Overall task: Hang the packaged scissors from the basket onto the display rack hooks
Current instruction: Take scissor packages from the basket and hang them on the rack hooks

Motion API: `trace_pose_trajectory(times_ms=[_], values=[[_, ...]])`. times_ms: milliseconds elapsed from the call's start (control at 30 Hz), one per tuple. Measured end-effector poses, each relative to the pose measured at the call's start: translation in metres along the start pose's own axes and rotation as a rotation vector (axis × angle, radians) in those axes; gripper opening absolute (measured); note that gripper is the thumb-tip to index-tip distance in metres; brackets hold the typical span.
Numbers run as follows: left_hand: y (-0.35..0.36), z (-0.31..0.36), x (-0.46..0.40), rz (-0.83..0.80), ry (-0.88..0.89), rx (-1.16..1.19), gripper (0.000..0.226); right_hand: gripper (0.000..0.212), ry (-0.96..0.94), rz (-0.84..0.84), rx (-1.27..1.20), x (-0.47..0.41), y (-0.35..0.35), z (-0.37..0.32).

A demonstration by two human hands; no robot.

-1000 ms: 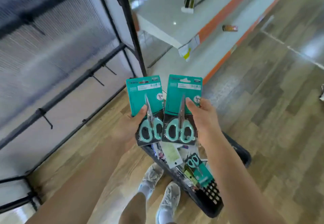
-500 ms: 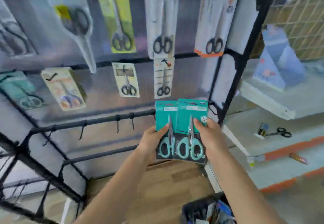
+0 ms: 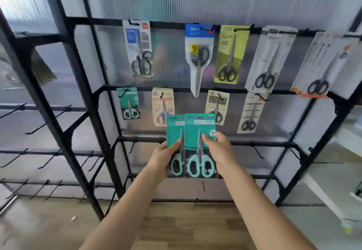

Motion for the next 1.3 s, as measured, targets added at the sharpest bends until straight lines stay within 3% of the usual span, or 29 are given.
trace_pose_trajectory(times_ms=[300,500,800,1133,1300], values=[[-0.075,0.037,0.003,0.019,0.07,0.052,0.012,0.013,-0.031,-0.013,-0.01,0.017,0.076,-0.017],[-0.075,0.034,-0.005,-0.024,0.06,0.068,0.02,0.011,-0.032,-0.003,0.007,0.015,0.076,-0.015],[-0.014,0.029,-0.03,-0.024,0.055,0.053,0.026,0.012,-0.048,0.013,0.006,-0.021,0.018,-0.015],[0.114,0.004,-0.056,0.004,0.038,0.009,0.021,0.014,-0.091,0.039,0.057,-0.088,-0.098,-0.023],[0.11,-0.006,-0.055,0.073,0.039,0.051,0.023,0.011,-0.09,-0.078,0.058,-0.102,-0.09,-0.018]])
Point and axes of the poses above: each hand's wrist, its own x-axis away from the middle knuckle, its own y-axis out of the palm, z = x × y, the point moved 9 cm from there along -x, towards the middle knuckle, and after that the axes turned 4 degrees about z, right-handed, at the moved point
